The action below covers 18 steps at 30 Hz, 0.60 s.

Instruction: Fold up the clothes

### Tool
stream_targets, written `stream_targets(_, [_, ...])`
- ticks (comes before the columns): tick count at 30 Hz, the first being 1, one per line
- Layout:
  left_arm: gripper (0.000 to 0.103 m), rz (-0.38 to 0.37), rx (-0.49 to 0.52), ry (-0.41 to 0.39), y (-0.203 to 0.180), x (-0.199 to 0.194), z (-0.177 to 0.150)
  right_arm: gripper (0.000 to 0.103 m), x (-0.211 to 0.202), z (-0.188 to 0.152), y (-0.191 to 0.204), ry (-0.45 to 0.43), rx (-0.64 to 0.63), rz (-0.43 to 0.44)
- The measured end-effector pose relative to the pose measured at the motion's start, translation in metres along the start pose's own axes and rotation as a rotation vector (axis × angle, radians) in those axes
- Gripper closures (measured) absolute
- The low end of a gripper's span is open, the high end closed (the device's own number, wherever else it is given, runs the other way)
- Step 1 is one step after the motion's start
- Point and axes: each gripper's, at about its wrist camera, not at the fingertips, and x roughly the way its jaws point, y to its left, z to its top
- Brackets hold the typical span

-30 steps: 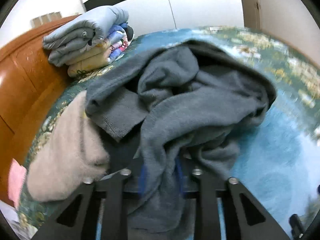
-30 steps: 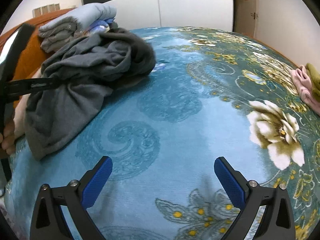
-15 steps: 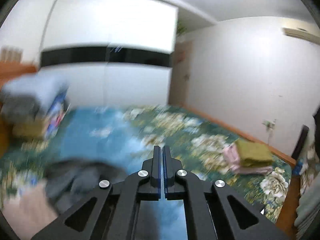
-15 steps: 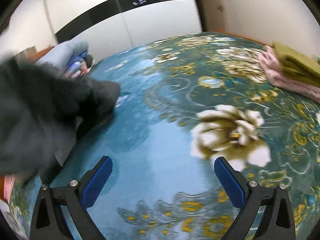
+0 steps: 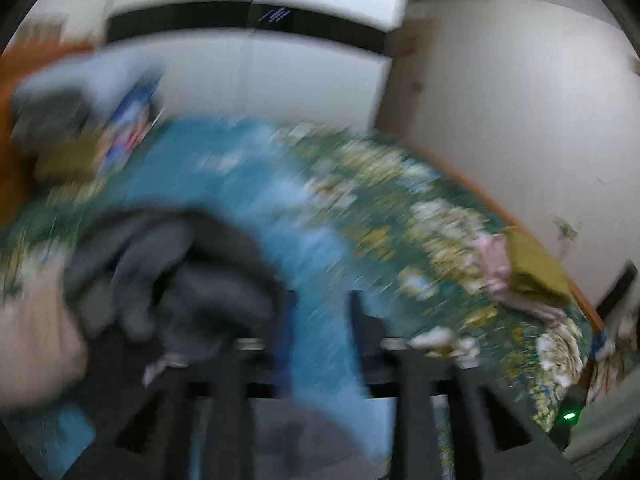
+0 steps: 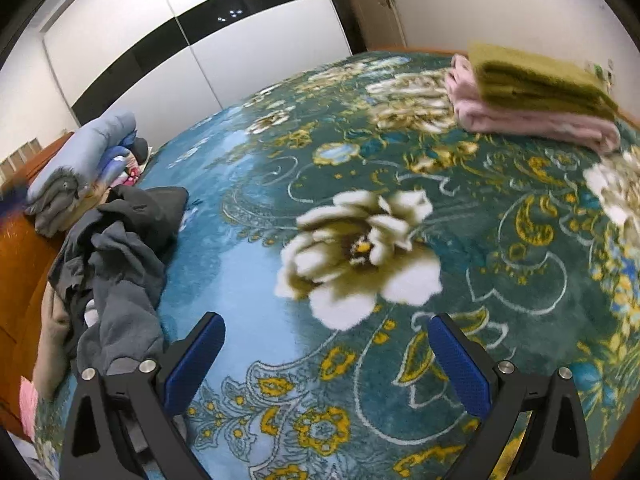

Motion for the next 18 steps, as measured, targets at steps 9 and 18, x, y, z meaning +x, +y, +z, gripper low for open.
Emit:
stream_targets(9, [0.038, 0.087, -0.288, 0.286, 0.103, 0.077, -0.059, 0.0, 0.025, -0.017, 0.02, 0.077, -0.048, 0.035])
stream_targets(18, [0.081, 0.059, -0.391, 0.394, 0.095, 0.095, -0.091, 0.0, 0.039, -0.019, 0.015, 0.118, -0.021, 0.018])
